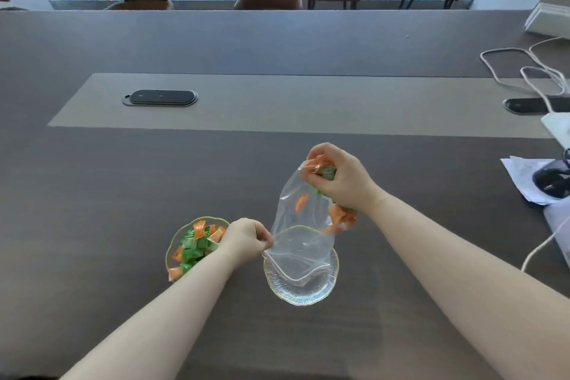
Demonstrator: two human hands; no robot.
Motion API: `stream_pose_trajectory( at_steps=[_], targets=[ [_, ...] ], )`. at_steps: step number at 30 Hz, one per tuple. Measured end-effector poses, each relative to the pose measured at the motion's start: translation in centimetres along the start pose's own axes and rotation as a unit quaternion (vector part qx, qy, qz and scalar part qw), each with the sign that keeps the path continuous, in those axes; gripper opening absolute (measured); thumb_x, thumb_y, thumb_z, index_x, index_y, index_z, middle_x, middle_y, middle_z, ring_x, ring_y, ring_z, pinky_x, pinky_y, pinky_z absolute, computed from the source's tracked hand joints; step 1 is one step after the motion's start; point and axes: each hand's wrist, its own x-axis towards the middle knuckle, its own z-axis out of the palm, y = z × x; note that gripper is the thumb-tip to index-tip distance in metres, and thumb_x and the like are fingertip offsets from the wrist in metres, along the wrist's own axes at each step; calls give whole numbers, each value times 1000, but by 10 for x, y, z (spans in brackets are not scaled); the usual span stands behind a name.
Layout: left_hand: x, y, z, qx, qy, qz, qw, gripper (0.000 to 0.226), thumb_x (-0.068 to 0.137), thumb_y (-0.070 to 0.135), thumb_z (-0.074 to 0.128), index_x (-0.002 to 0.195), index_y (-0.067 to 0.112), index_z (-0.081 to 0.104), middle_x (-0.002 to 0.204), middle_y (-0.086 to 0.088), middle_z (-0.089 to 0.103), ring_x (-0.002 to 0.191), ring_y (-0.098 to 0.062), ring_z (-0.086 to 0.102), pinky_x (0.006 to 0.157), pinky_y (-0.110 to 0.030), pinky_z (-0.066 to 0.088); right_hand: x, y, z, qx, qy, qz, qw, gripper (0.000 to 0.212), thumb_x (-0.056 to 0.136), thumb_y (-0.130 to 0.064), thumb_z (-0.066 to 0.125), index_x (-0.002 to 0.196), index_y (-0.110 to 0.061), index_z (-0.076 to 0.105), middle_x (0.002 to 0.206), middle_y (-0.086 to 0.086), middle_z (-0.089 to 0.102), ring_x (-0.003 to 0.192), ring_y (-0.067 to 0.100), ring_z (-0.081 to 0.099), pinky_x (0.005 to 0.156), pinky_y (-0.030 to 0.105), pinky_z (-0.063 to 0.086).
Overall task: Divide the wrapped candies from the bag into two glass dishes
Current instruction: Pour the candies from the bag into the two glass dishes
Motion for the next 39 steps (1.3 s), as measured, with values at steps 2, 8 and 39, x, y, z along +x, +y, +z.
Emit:
stream_pose_trajectory(
  at_steps=[2, 8, 39],
  targets=[
    [-1, 1, 9, 33, -50, -6, 998, 9, 72, 19, 68, 79, 20, 74, 71, 12, 66, 95, -16, 68, 82, -24, 50, -3, 5, 1, -28, -21, -20, 999, 24, 77, -32, 71, 94, -24, 57, 93, -2, 66, 88, 16, 61, 84, 36, 52],
    [-2, 12, -21, 23, -187, 6, 982, 81, 62, 40, 81, 133, 25, 47, 128, 16, 51, 120, -5, 48, 105, -22, 36, -3, 10, 5, -90, -89, -55, 990, 30, 77, -37, 69, 101, -25, 57, 94, -8, 58, 88, 12, 55, 85, 42, 50],
    [-32, 81, -53, -268, 49, 89, 958, 14, 72, 9, 76, 85, 3, 74, 90, -20, 73, 79, -14, 65, 84, -27, 54, -19, 19, -30, -143, -260, 35, 954, 43, 69, -31, 80, 106, -17, 63, 91, -3, 60, 74, 14, 56, 64, 20, 47]
  ],
)
